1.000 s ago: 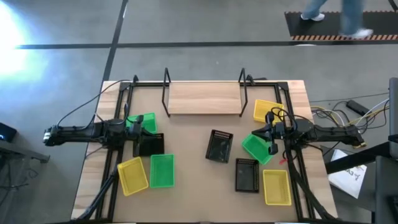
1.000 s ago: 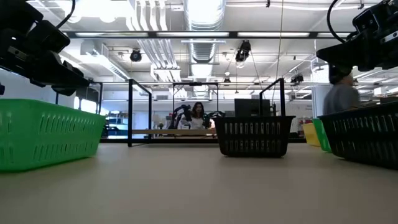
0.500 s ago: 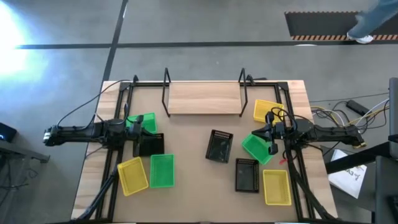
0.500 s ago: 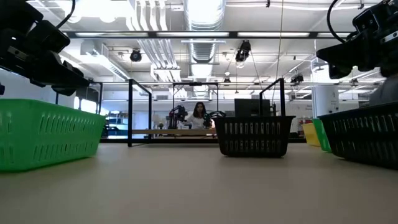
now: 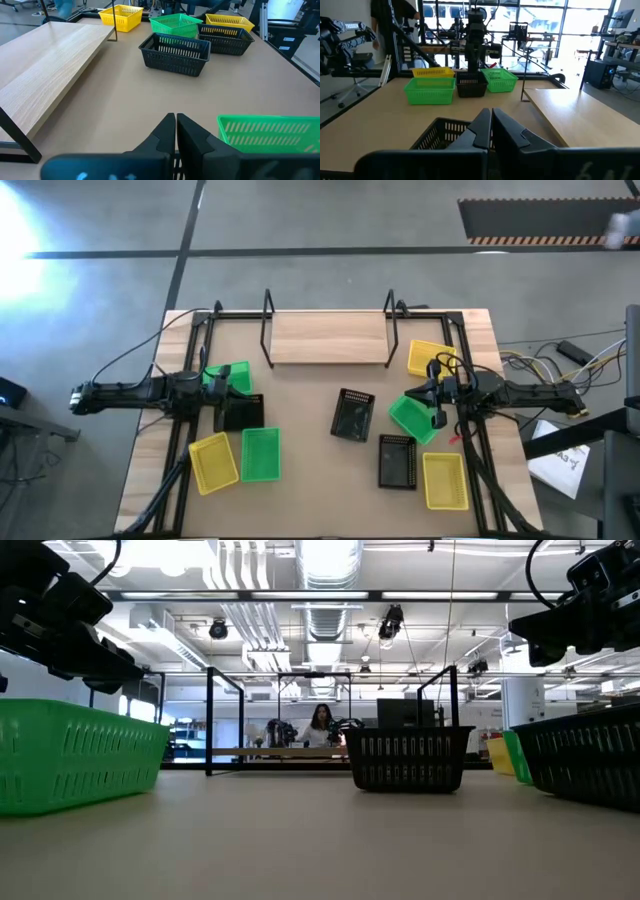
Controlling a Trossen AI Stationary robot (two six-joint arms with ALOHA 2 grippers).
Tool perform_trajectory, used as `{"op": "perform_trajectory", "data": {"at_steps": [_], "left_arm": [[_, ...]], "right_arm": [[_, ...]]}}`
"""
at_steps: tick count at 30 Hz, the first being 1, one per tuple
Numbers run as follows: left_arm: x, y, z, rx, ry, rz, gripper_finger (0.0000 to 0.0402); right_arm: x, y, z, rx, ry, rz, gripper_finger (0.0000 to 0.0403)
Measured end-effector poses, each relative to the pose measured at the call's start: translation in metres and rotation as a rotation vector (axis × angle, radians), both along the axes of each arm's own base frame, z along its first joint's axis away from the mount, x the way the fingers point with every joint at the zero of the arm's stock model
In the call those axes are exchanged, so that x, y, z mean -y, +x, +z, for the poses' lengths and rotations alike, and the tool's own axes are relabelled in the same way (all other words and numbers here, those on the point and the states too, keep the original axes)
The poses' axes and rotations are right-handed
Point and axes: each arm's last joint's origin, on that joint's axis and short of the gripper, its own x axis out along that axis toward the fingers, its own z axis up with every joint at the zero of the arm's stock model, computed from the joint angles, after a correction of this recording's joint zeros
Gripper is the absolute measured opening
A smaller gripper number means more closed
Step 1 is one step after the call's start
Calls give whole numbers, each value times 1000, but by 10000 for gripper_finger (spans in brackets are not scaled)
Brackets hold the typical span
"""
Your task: Stack baskets on shelf by color
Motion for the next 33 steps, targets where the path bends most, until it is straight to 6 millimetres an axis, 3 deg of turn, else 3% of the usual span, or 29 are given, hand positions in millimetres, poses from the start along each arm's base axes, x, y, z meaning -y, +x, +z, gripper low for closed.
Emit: {"op": "perform_trajectory", "data": {"at_steps": [4, 17, 22, 26, 29, 33], "left_arm": [[0, 0, 0, 0, 0, 0, 0], [0, 0, 0, 0, 0, 0, 0], [0, 0, 0, 0, 0, 0, 0], [0, 0, 0, 0, 0, 0, 0], [0, 0, 0, 0, 0, 0, 0], [0, 0, 0, 0, 0, 0, 0]], "right_arm": [[0, 0, 2, 26, -32, -6, 9], [1, -13, 56, 565, 372, 85, 9], [7, -7, 88, 506, 607, -125, 9], [12, 12, 110, 398, 750, -344, 9], [11, 53, 116, 245, 748, -402, 9], [10, 89, 135, 168, 723, -372, 9]]}}
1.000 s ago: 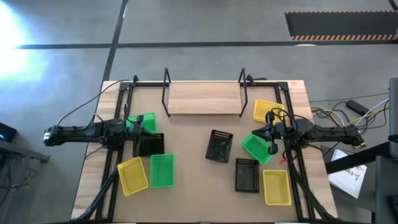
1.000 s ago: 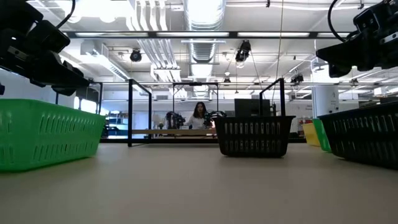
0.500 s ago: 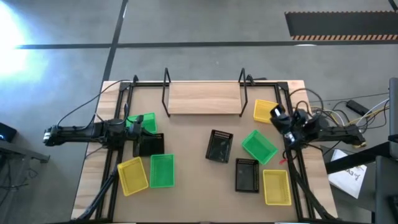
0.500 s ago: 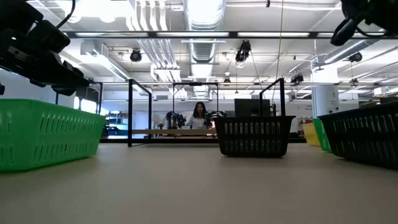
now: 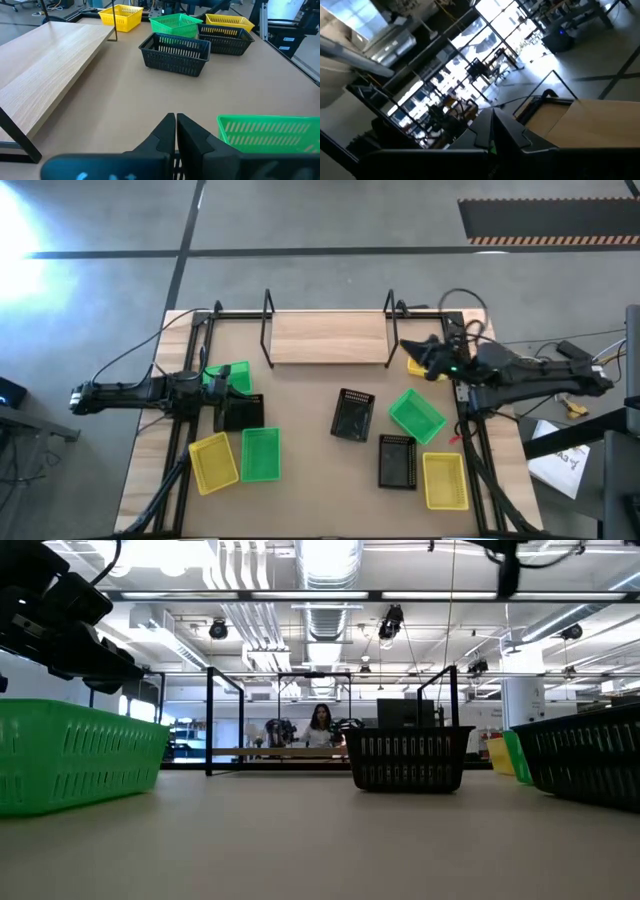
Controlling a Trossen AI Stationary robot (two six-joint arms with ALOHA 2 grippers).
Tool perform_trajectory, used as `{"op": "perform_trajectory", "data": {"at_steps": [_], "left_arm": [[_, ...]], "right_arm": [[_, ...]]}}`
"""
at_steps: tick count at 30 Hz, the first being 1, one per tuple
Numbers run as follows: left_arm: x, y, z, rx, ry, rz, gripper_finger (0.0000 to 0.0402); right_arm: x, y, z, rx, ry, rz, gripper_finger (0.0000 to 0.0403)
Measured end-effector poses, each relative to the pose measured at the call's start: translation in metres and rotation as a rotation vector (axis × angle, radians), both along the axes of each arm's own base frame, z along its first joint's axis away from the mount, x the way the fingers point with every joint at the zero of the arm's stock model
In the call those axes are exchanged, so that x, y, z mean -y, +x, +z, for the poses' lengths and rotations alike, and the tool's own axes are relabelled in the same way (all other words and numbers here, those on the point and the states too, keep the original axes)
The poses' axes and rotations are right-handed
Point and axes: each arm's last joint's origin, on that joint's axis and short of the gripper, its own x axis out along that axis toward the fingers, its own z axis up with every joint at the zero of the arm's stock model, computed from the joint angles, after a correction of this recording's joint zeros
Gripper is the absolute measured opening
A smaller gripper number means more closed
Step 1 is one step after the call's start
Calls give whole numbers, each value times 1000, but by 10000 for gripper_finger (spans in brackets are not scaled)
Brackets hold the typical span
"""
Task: Stack baskets on shelf by color
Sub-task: Put the middle black bin on the shelf
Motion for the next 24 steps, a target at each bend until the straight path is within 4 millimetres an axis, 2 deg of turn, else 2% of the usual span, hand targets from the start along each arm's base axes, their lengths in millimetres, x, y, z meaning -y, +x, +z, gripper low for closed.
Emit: {"op": "perform_trajectory", "data": {"at_steps": [3, 5, 8, 11, 13, 17, 20, 24], "left_arm": [[0, 0, 0, 0, 0, 0, 0], [0, 0, 0, 0, 0, 0, 0], [0, 0, 0, 0, 0, 0, 0], [0, 0, 0, 0, 34, -12, 0], [0, 0, 0, -1, 96, -36, 0], [0, 0, 0, -2, 120, -44, 0], [0, 0, 0, -2, 120, -44, 0], [0, 0, 0, -2, 120, -44, 0]], "right_arm": [[-1, 26, 9, -84, -47, 26, 9], [-2, 42, 14, -199, -53, 34, 9], [-3, 63, 12, -526, -46, 68, 11], [-5, 80, 22, -777, -20, 148, 24], [-10, 92, 18, -954, -9, 269, 40], [-29, 124, 2, -1109, -51, 518, 85], [-43, 141, -5, -1126, -110, 603, 123], [-66, 157, -33, -1211, -164, 653, 164]]}}
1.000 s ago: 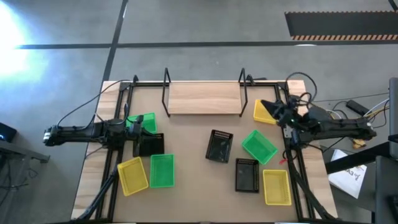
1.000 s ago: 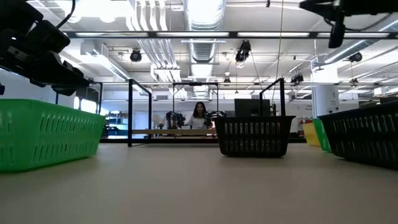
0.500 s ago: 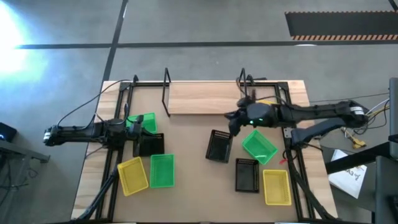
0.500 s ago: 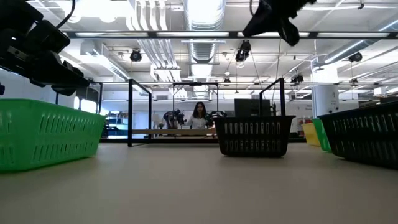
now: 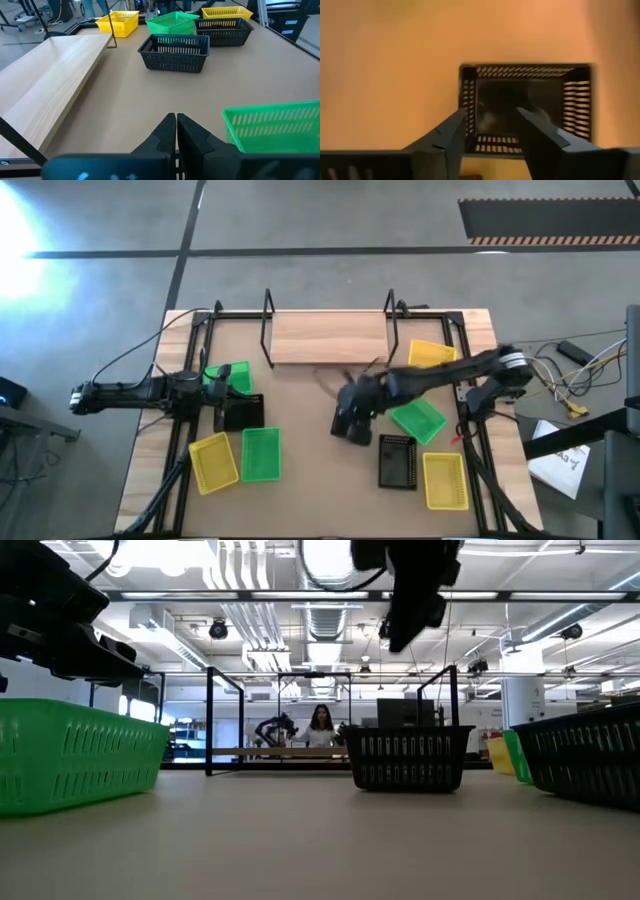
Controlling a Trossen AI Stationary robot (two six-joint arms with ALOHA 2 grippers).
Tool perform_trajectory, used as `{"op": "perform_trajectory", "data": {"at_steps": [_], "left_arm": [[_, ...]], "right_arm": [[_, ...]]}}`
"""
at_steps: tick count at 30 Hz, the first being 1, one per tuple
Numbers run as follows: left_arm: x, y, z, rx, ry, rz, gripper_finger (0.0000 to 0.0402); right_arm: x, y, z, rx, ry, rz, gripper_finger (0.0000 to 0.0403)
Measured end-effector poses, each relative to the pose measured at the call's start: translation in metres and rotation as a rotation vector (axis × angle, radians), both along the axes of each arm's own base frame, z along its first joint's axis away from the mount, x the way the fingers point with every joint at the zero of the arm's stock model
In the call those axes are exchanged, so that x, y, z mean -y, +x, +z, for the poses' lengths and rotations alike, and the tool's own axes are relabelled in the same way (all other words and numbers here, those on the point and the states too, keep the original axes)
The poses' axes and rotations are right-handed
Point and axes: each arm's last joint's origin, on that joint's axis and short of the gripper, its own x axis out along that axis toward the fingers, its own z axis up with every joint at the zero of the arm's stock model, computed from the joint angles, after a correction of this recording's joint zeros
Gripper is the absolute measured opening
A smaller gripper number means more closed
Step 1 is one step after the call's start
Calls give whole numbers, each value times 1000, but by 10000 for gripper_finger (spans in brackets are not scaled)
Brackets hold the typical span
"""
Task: Stack baskets on shelf by color
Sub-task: Put the middle black bin on the shelf
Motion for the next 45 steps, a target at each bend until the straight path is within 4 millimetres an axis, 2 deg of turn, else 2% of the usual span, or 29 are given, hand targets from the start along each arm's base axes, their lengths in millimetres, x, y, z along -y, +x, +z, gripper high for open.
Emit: {"op": "perform_trajectory", "data": {"at_steps": [6, 10, 13, 16, 19, 25, 28, 30, 36, 38, 40, 42, 45], "left_arm": [[0, 0, 0, -1, 0, 0, 0], [0, 0, 0, 8, 0, -1, 0], [0, 1, 2, 28, 0, 0, 0], [0, 2, 4, 51, -1, 0, 0], [0, 2, 6, 72, -1, 0, 0], [0, 3, 9, 102, -1, 1, 0], [0, 3, 10, 114, -2, 1, 0], [0, 4, 12, 129, -2, 1, 0], [0, 4, 13, 141, -2, 1, 0], [0, 4, 14, 155, -20, 6, 0], [0, 5, 15, 169, -61, 23, 0], [0, 5, 17, 183, -100, 39, 0], [0, 5, 16, 181, -129, 49, 0]], "right_arm": [[-29, 11, -34, -76, -65, 61, 184], [-43, 17, -59, -132, -78, 72, 179], [-46, 21, -74, -162, -106, 63, 166], [-45, 25, -88, -188, -150, 11, 146], [-43, 27, -93, -187, -170, -21, 116], [-37, 30, -99, -207, -180, -10, 30], [-32, 29, -87, -199, -162, 18, 13], [-27, 31, -71, -179, -131, 67, 10], [1, 30, 11, -18, -136, 196, 9], [19, 28, 34, 23, -146, 173, 9], [41, 25, 49, 27, -169, 162, 9], [65, 22, 55, 9, -198, 164, 9], [104, 17, 52, -38, -239, 178, 9]]}}
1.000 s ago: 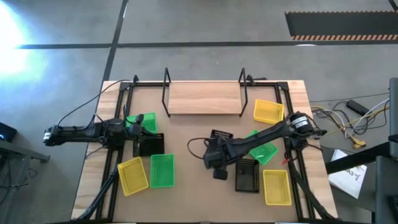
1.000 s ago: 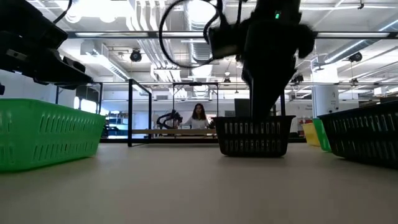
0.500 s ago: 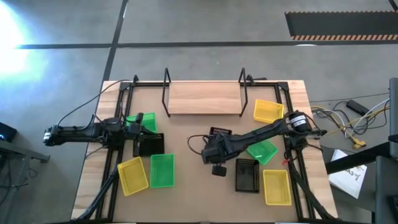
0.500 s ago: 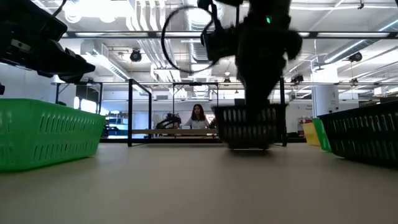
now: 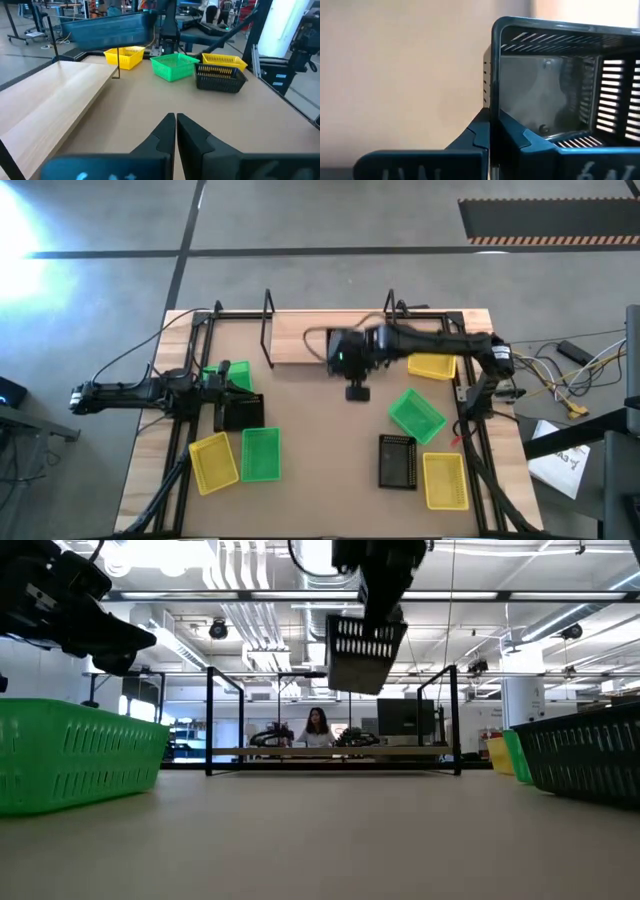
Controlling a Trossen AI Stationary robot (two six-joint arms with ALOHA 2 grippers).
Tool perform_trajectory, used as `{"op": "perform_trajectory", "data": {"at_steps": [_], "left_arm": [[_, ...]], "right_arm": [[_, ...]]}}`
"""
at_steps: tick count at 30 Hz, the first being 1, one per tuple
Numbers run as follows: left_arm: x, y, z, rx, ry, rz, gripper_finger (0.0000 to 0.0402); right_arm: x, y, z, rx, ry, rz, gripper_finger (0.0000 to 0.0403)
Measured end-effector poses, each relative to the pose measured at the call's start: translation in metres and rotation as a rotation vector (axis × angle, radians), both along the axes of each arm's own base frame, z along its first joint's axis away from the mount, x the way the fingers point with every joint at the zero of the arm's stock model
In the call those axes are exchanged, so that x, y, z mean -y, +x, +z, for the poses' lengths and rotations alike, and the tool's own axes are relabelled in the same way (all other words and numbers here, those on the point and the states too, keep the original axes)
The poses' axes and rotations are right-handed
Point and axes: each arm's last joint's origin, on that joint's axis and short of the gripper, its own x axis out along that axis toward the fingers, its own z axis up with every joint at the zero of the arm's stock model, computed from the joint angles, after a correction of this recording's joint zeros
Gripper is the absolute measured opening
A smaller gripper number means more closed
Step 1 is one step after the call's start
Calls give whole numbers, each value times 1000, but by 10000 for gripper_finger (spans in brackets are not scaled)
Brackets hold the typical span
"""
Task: Stack baskets on shelf by color
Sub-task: Put the middle black bin on the shelf
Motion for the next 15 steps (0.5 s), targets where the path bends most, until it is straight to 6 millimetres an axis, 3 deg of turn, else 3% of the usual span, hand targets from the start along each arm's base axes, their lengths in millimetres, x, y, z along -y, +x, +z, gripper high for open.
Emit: {"op": "perform_trajectory", "data": {"at_steps": [5, 8, 11, 15], "left_arm": [[0, 0, 0, -3, 0, 3, 0], [0, 0, 0, -4, 1, 11, 0], [-1, 0, 0, -4, 3, 27, 0], [-1, 0, 0, -4, 7, 50, 0]], "right_arm": [[61, -15, -24, -109, -32, -25, 8], [86, -27, -41, -158, -29, -47, 8], [101, -33, -54, -172, -29, -61, 8], [106, -36, -65, -172, -33, -55, 8]]}}
